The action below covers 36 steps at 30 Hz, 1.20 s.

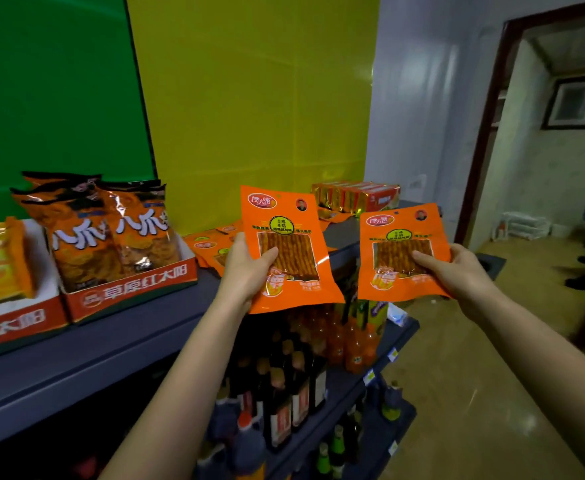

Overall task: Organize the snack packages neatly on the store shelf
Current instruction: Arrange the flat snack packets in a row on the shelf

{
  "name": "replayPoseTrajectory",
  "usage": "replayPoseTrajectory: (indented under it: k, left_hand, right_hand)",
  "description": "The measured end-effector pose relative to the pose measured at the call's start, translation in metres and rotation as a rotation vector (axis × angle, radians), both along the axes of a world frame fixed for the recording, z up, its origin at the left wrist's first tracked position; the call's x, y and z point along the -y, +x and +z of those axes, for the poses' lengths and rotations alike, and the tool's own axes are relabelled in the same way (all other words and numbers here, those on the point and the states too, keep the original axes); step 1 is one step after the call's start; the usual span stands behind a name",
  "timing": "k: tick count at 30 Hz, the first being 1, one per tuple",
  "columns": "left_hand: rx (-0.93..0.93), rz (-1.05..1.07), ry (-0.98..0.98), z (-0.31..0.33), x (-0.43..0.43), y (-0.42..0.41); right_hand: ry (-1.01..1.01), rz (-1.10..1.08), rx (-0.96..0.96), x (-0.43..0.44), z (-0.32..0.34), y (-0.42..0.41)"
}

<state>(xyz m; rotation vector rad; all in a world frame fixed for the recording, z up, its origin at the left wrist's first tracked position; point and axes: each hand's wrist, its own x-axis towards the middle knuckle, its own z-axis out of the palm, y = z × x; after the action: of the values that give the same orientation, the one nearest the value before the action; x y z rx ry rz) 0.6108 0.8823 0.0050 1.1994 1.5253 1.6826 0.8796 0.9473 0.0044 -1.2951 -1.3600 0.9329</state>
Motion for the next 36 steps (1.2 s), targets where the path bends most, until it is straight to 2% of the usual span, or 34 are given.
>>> replayPoseTrajectory:
  k: [10, 18, 26, 32, 36]
  left_hand:
    - [0.068, 0.089, 0.047, -0.005, -0.140, 0.026]
    - [-0.067, 0.198, 0.009, -0.015, -0.231, 0.045]
    - [-0.279, 0.384, -0.164, -0.020, -0.274, 0.062]
    - [-0.390, 0.581, -0.341, -0.018, -0.299, 0.089]
    - [-0.472, 0.679, -0.446, -0.021, -0.312, 0.102]
  right_hand:
    - [0.025, 0.106, -0.107, -0.176, 0.001, 0.014]
    - [-0.065, 0.347, -0.154, -0.286, 0.010, 0.016]
    - [-0.112, 0.548, 0.042, -0.368, -0.009, -0.004]
    - [-0.058, 0.678, 0.153, -0.413, -0.013, -0.012]
    - [0.038, 0.675, 0.394, -0.433, -0.020, -0.018]
